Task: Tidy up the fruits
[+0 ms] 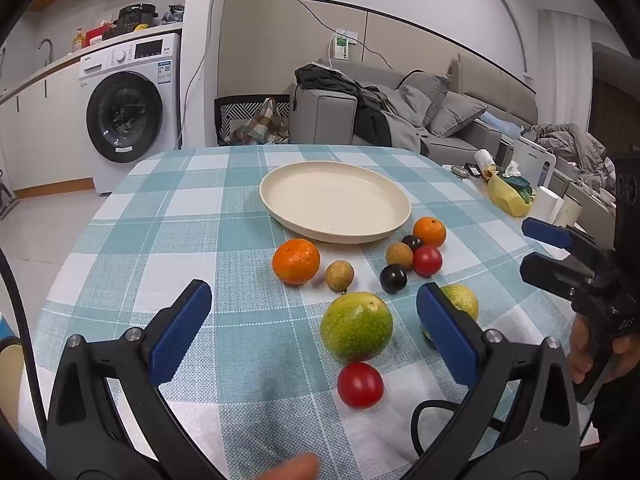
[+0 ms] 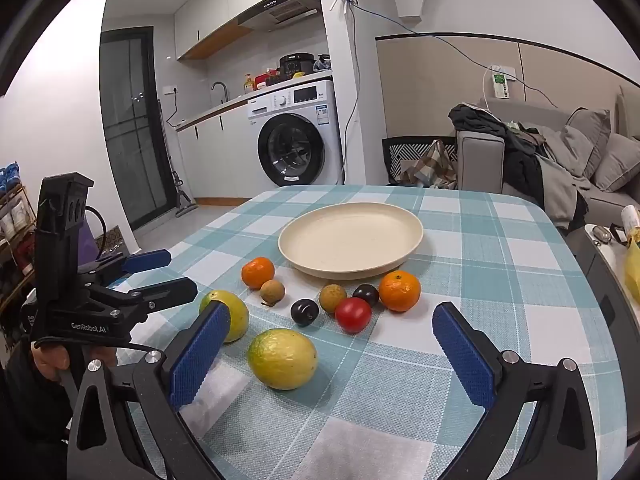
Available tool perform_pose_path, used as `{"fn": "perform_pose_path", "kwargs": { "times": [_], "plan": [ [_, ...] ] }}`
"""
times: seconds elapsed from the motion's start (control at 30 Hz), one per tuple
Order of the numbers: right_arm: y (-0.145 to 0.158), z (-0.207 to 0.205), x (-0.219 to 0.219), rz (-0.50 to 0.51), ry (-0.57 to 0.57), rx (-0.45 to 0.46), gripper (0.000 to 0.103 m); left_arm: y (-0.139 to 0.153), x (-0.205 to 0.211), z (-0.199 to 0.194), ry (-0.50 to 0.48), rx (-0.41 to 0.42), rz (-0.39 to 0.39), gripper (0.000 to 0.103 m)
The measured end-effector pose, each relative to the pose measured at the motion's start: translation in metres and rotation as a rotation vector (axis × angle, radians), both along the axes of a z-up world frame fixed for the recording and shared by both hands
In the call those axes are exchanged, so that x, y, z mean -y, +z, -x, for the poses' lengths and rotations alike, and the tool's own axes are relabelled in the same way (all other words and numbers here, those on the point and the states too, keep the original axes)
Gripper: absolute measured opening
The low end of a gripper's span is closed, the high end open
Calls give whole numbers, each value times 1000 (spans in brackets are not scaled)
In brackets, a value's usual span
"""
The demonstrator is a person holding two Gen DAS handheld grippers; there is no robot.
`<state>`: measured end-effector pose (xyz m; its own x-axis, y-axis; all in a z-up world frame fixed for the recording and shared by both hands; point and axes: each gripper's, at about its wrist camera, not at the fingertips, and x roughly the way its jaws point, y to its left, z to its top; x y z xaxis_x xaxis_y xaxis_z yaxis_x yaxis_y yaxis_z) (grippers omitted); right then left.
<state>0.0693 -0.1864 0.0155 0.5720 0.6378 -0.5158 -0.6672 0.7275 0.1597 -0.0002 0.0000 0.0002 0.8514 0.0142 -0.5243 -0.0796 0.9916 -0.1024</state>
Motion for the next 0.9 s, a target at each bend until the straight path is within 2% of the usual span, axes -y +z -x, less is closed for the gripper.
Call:
{"fn": "perform_pose_path", "kwargs": {
  "times": [0.9],
  "plan": [
    [1, 1, -1, -2, 1, -5, 103, 0, 0, 0, -2, -2, -5, 102]
  ]
}}
